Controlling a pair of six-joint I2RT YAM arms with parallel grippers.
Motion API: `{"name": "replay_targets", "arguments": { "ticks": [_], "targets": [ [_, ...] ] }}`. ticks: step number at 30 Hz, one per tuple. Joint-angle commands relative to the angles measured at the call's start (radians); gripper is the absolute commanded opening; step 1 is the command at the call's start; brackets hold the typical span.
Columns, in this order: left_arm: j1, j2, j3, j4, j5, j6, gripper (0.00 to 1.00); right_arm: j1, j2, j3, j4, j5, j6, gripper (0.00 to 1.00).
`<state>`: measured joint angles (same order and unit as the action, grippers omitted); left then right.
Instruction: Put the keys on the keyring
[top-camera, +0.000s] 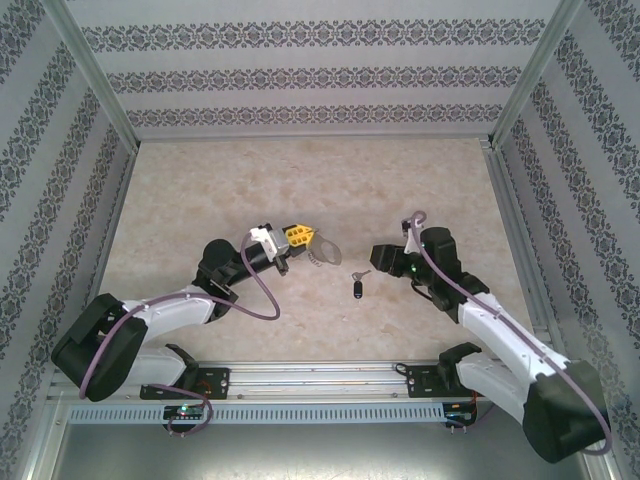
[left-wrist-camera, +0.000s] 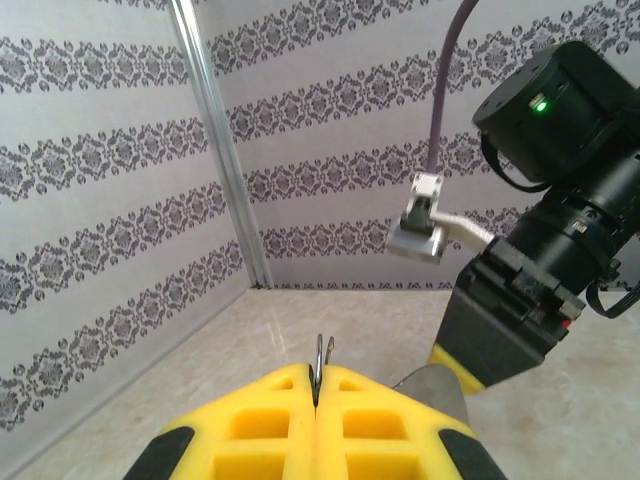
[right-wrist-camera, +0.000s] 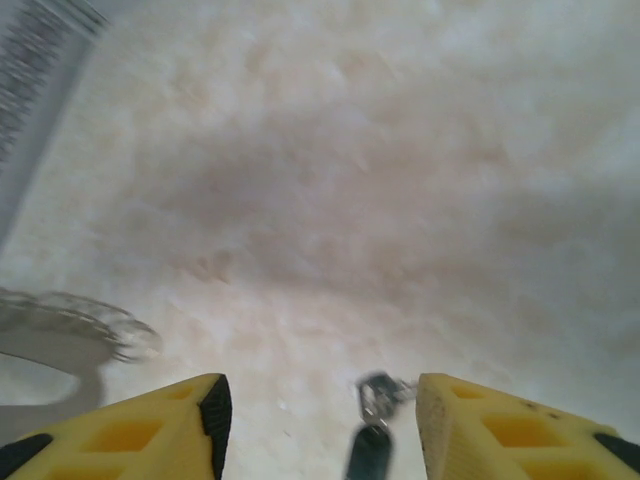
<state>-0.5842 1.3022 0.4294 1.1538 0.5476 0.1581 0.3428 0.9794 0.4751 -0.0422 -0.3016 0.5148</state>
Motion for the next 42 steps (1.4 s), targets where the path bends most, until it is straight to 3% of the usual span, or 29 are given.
{"name": "replay_targets", "arguments": {
  "ticks": [1,8,14,42],
  "targets": [
    [-0.023,-0.03,-0.018,0.098,-0.052,0.026,0.0,0.017,0.056,0.031,-0.071,0.073,0.013,0.51],
    [-0.033,-0.08,-0.08,0.093,-0.098,0.005,0.0,0.137,0.224,0.092,-0.086,0.228,0.073,0.47],
    [-0.037,-0.135,-0.125,0.08,-0.121,-0.002,0.0,0.212,0.363,0.152,-0.076,0.266,0.08,0.42],
    [-0.037,-0.135,-0.122,0.072,-0.107,-0.017,0.0,0.251,0.502,0.143,0.006,0.262,0.1,0.26]
  ]
}}
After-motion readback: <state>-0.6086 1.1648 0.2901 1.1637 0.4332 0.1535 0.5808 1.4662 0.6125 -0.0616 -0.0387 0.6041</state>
